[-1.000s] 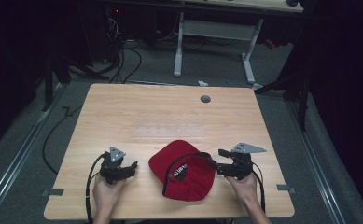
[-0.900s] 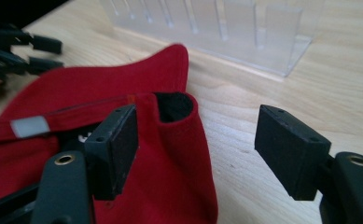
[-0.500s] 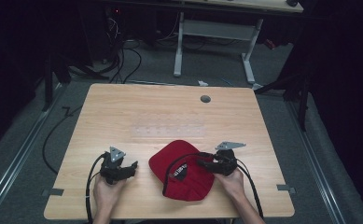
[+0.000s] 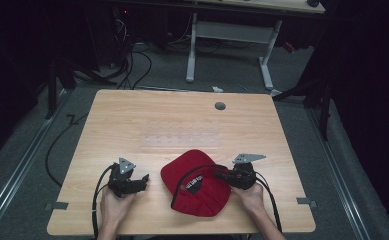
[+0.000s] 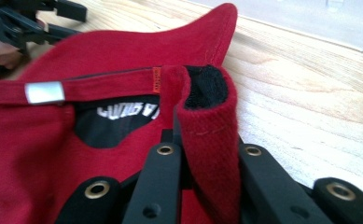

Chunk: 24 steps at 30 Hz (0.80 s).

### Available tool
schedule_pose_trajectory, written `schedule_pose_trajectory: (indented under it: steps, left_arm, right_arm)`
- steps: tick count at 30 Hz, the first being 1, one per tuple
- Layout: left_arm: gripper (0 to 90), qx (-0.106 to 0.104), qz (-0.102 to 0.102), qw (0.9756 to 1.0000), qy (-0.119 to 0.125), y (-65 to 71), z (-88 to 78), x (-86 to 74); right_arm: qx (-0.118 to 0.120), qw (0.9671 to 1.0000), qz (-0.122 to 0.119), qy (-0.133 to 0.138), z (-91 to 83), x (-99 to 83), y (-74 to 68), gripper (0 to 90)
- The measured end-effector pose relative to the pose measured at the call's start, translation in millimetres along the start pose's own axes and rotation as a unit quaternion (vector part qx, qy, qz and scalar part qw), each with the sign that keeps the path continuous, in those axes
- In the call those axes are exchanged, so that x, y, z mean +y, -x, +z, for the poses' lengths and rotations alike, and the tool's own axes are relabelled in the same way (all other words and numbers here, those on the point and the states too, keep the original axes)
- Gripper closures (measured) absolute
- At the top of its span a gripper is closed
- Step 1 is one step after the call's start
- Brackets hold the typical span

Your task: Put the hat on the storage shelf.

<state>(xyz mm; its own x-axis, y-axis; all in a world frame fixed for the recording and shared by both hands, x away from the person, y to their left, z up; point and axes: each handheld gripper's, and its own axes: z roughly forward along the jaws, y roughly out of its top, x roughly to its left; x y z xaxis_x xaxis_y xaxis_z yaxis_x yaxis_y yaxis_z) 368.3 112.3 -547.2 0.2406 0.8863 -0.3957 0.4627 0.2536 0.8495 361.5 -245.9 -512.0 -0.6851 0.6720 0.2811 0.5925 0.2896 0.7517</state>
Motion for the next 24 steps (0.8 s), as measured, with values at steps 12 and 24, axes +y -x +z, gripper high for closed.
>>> schedule_pose_trajectory:
  steps: [12,24]
  left_arm:
    - [22.9,-0.045,0.024,0.9987,0.003,13.5,-10.9,-4.4]
    - [21.2,-0.134,0.083,0.9873,0.017,58.4,-33.9,-3.7]
  right_arm:
    - [0.027,0.9985,0.036,0.031,-27.2,7.9,1.0,85.6]
    - [0.035,0.9963,0.059,0.052,-48.5,21.0,1.3,85.7]
